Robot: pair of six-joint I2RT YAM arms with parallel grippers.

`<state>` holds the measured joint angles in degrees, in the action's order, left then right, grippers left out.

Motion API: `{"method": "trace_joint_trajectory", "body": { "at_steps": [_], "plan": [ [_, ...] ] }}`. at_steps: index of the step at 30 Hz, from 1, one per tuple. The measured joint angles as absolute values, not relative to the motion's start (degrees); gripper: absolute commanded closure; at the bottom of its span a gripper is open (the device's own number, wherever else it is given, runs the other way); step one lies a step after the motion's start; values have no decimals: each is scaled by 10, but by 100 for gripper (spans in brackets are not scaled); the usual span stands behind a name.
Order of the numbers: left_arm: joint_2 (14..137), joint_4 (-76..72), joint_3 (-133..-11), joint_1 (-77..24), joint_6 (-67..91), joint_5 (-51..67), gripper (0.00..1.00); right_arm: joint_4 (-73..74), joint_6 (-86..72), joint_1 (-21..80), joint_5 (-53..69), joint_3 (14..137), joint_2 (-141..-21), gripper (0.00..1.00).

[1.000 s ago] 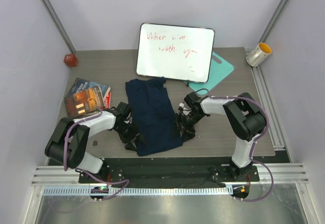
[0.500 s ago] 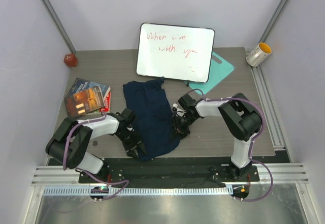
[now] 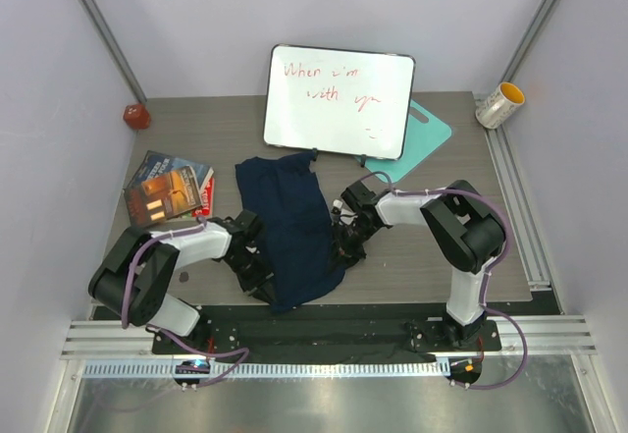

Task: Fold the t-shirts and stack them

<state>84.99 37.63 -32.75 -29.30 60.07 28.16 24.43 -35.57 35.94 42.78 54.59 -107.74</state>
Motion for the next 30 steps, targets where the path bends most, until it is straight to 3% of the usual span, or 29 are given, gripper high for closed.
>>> {"method": "trace_joint_trajectory", "body": {
  "at_steps": [8,15,30],
  "plan": [
    [853,417,-375,-296,594,221,100,340,-368,358,403,621,-1077,99],
    [853,474,-506,-287,580,107,100,374,-369,300,396,679,-1070,99],
    [876,604,-692,-265,563,38,100,461,-370,283,397,764,-1069,92]
  ]
}}
